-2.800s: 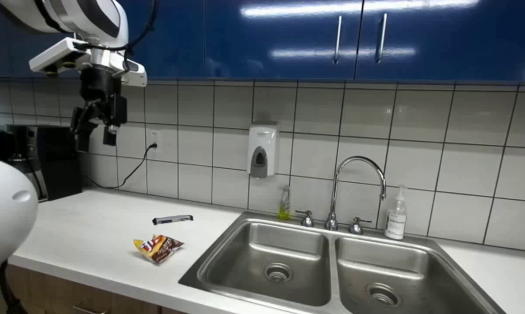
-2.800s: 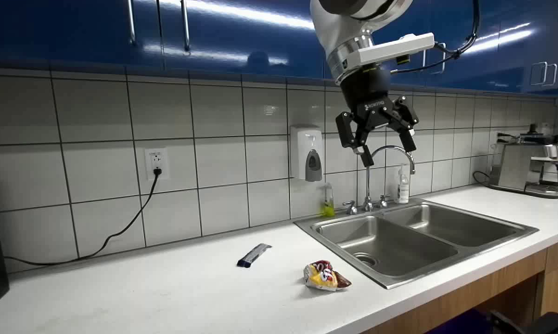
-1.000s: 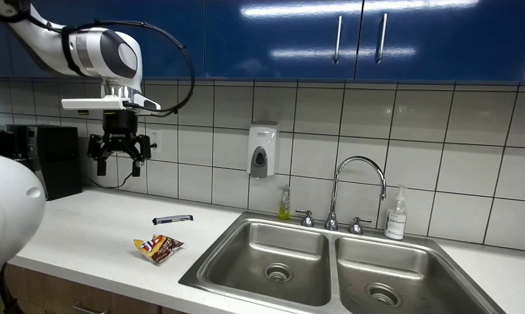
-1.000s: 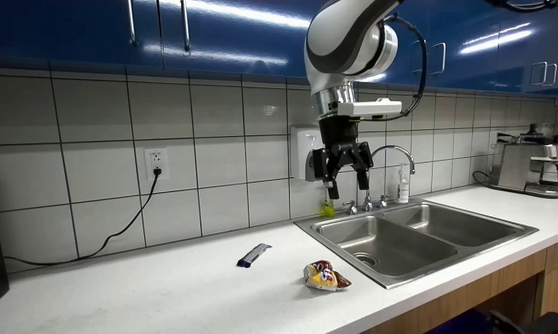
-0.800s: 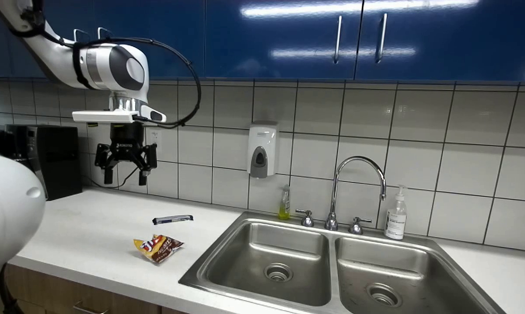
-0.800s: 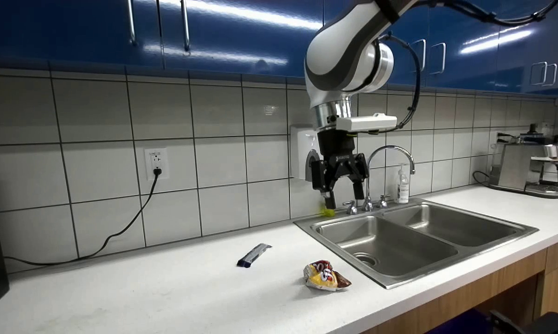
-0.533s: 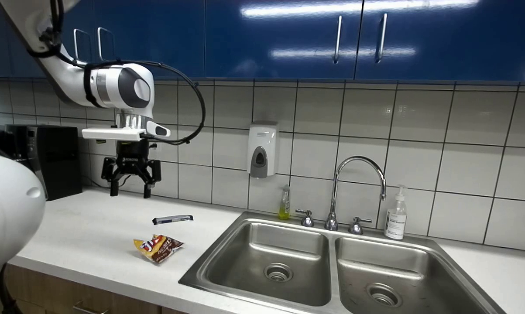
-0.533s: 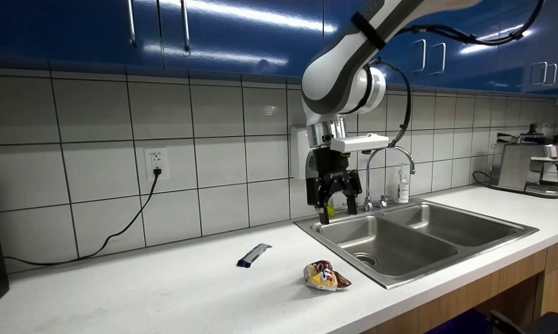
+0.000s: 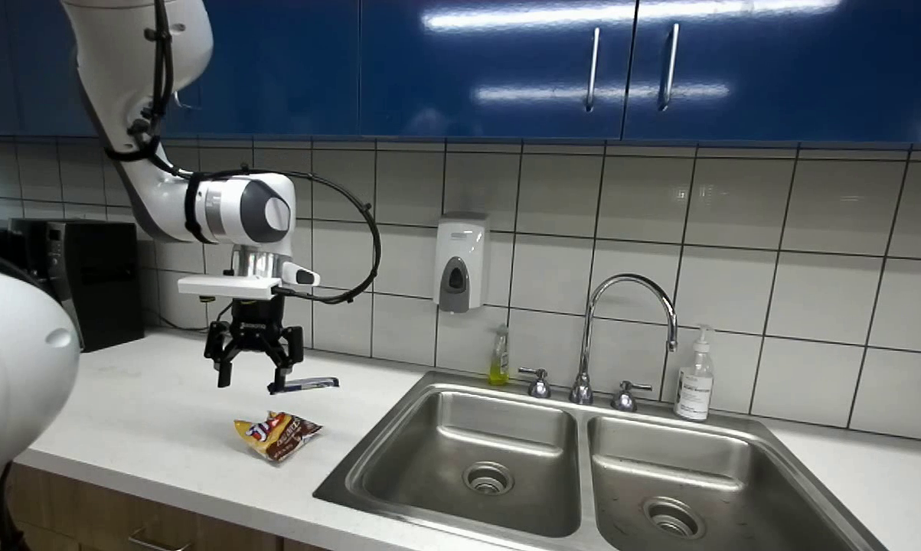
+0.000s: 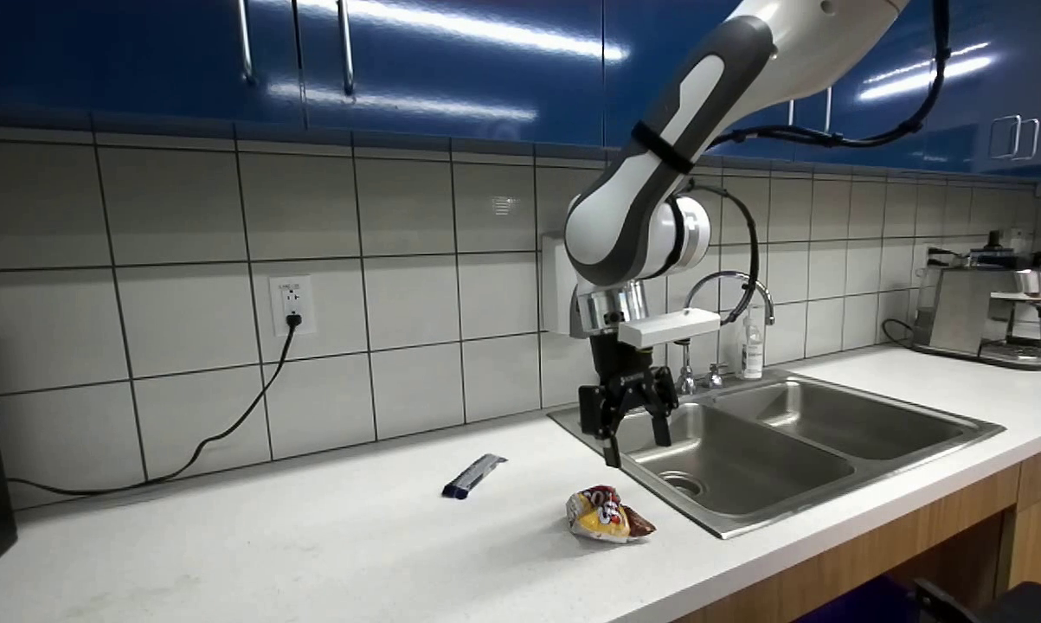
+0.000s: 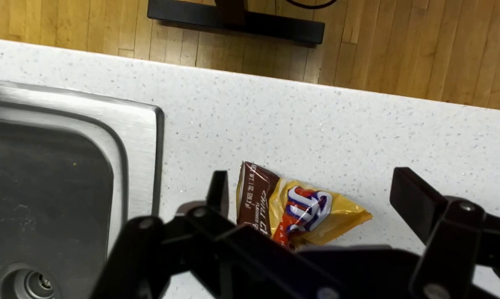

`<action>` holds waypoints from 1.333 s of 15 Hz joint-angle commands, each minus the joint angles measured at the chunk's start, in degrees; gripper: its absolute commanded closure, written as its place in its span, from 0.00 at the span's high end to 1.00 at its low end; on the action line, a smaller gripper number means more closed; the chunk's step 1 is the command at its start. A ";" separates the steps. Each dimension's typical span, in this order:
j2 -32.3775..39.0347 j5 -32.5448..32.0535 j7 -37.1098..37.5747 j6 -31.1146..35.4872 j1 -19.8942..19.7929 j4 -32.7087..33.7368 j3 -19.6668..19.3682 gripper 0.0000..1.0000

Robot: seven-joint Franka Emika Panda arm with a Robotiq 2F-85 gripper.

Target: Move the snack

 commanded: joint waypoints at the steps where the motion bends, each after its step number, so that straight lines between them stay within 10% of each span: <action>1: 4.49 -1.89 0.89 0.94 -0.52 2.77 -0.92 1.00; 20: 24.12 -1.47 4.51 0.88 1.04 20.24 -2.46 1.00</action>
